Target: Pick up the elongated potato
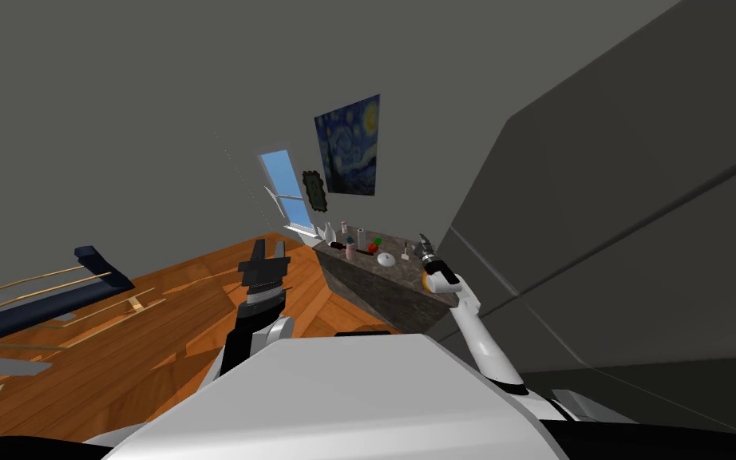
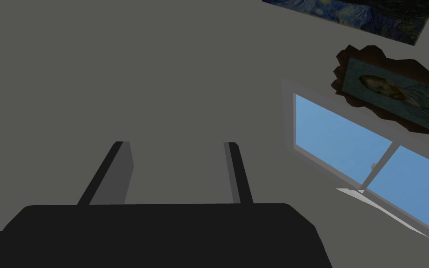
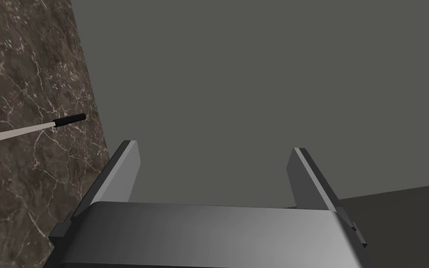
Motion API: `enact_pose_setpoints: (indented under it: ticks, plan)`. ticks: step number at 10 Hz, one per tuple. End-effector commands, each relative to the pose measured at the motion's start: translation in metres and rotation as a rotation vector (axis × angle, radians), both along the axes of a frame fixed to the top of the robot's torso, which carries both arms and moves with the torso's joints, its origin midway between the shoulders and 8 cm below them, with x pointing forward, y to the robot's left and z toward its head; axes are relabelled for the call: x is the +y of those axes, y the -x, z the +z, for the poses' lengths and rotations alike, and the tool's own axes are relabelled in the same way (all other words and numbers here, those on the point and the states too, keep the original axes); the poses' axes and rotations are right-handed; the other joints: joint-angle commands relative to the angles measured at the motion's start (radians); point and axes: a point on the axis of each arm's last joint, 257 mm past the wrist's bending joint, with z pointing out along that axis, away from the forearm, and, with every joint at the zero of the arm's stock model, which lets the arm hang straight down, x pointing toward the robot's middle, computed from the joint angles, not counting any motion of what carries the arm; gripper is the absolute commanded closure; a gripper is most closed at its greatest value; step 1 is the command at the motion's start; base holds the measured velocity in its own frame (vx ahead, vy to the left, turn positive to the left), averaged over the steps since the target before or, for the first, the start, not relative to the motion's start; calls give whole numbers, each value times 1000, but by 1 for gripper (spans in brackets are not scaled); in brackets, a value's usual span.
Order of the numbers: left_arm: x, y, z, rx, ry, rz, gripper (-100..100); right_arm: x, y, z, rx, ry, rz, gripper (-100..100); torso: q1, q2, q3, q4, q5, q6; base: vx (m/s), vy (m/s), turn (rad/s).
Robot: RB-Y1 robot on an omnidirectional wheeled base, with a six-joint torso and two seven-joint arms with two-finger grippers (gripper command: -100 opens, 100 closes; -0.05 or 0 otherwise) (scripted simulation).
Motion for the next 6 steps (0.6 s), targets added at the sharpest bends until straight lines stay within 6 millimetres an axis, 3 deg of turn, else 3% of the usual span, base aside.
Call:
enact_pose_setpoints:
  ticks: [1,2,3,4,5,6]
  plan:
    - [0,0,0,0,0,0,0,-16,-14,-2,42,-34,-11,-100,0,0,0,0,0,0,42,67,-24]
    - [0,0,0,0,0,0,0,-22,-14,-18,87,-39,-26,-100,1,-1,0,0,0,0,36,55,-17]
    - [0,0,0,0,0,0,0,-33,-24,-10,101,-69,-31,-100,1,0,0,0,0,0,35,60,-25]
    - [0,0,0,0,0,0,0,-42,-24,-29,150,-76,-52,-100,1,-1,0,0,0,0,32,57,-13]
    - [0,0,0,0,0,0,0,-54,-32,-19,157,-109,-60,-100,1,0,0,0,0,0,50,70,-32]
    - [0,0,0,0,0,0,0,-61,-33,-34,198,-115,-77,-100,1,-1,0,0,0,0,52,58,-14]
